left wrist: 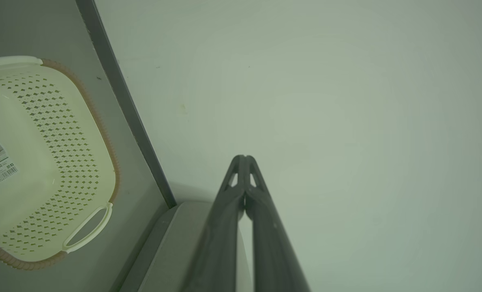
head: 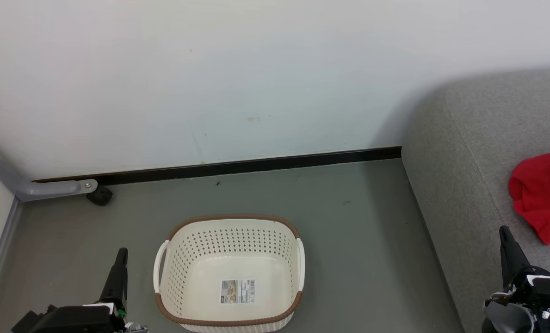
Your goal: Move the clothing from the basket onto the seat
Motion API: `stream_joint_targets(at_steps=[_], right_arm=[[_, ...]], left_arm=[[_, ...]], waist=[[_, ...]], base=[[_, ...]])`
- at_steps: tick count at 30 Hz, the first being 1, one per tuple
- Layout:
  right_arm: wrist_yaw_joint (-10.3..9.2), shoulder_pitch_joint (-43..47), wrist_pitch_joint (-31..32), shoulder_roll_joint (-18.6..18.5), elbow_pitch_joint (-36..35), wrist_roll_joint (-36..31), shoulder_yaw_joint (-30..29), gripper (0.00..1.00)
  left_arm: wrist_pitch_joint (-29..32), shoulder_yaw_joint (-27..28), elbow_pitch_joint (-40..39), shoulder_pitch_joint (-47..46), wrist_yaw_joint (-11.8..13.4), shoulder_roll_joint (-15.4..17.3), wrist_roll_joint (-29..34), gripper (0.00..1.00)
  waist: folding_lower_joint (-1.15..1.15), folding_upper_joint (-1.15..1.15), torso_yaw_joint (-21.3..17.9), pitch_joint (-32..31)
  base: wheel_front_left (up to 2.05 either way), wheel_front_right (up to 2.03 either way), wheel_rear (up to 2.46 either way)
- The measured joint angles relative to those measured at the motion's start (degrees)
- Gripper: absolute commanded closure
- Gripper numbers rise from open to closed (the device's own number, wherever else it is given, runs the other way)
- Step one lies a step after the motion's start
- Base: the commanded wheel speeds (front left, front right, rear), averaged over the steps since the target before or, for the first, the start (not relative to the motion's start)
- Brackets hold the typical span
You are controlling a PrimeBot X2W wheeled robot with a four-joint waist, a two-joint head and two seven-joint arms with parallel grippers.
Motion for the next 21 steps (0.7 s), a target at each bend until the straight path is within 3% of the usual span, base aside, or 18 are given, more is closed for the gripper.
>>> stream_joint_targets(at_steps=[21], right_arm=[[0.0, 0.01, 0.0, 0.01, -0.02, 0.01, 0.0, 1.0]], left_arm=[[0.0, 0.0, -0.1, 0.0, 0.0, 0.0, -0.05, 1.0]], waist=[[0.0, 0.0, 0.0, 0.0]], base=[[0.0, 0.0, 0.0]])
